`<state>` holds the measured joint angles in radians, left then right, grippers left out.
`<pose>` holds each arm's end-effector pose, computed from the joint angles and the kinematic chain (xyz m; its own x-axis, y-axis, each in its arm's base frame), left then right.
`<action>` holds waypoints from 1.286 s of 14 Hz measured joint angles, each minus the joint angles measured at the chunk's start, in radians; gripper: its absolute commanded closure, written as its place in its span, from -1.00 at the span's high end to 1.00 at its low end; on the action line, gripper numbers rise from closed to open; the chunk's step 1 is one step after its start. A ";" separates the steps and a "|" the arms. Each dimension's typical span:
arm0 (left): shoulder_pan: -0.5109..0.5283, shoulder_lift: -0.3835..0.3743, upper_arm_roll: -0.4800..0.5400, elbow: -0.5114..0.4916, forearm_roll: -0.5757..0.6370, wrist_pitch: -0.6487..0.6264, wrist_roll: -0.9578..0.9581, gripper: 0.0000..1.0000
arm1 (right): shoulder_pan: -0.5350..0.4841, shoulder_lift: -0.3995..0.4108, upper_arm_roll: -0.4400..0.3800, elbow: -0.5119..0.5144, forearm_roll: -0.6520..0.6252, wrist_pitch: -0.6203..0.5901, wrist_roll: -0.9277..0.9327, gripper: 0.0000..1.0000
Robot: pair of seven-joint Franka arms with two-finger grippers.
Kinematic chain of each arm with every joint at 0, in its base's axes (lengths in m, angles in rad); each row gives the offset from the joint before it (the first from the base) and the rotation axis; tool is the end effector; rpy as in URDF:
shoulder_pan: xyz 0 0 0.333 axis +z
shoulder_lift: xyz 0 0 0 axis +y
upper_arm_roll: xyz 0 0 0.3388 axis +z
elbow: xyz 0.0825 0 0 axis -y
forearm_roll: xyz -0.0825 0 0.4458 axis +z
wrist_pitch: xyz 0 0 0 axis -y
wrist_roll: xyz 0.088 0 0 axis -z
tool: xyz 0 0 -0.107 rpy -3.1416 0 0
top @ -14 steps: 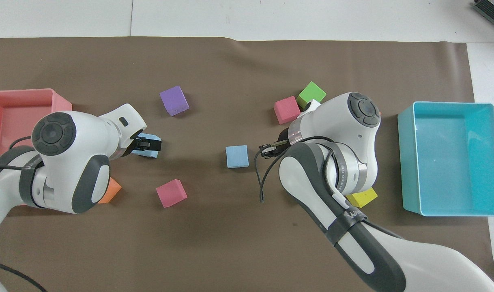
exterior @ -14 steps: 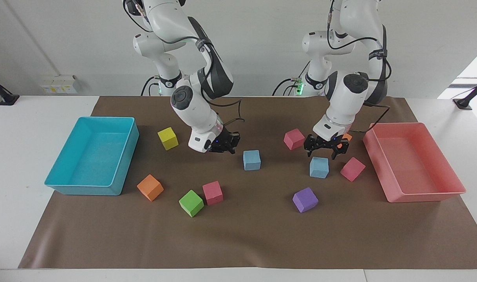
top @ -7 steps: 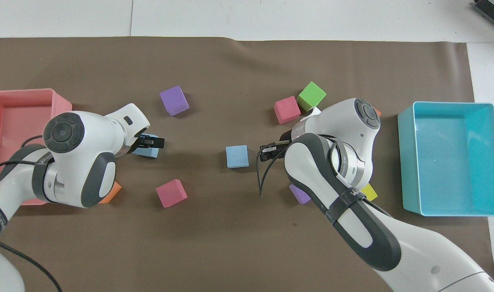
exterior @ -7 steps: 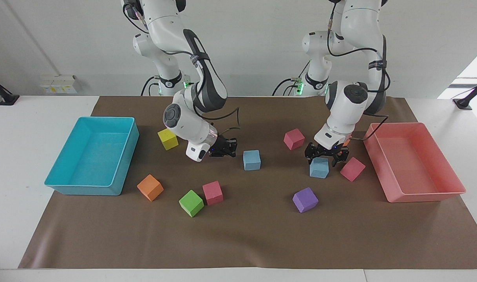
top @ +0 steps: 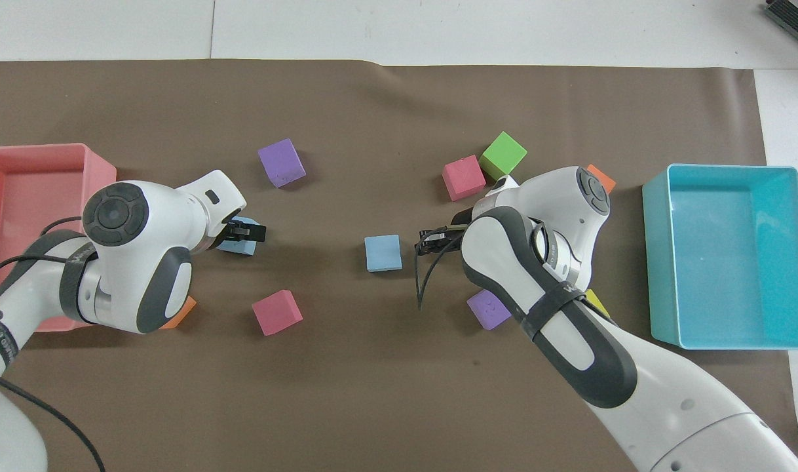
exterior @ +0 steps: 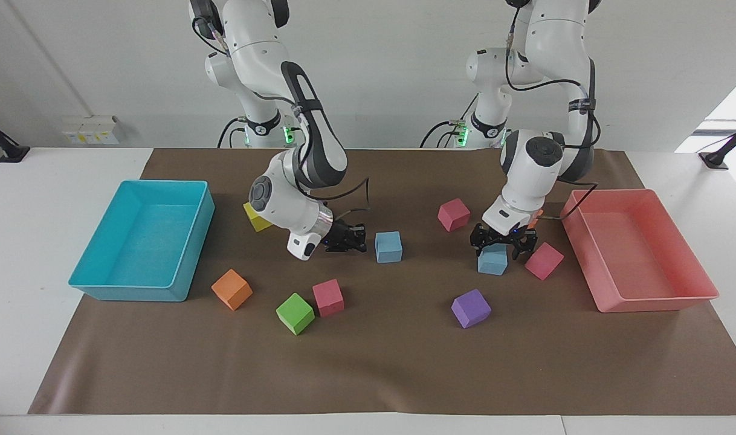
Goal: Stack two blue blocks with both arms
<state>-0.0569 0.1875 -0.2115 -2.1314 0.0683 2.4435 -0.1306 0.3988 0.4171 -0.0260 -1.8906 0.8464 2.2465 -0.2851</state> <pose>0.6057 -0.1649 0.3150 0.9754 -0.1783 0.1293 -0.1805 -0.9836 0.0058 0.6308 0.2704 0.2656 0.9930 0.1075 -0.0497 0.0583 -0.8087 -0.5853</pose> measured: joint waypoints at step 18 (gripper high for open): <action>-0.001 0.062 -0.002 0.007 0.046 0.042 -0.014 0.37 | -0.014 0.012 0.002 -0.001 0.066 0.000 -0.035 -1.00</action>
<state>-0.0583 0.2492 -0.2137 -2.1247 0.1147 2.4852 -0.1448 0.3850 0.4288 -0.0236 -1.8916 0.9128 2.2466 -0.3204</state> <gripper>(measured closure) 0.247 0.991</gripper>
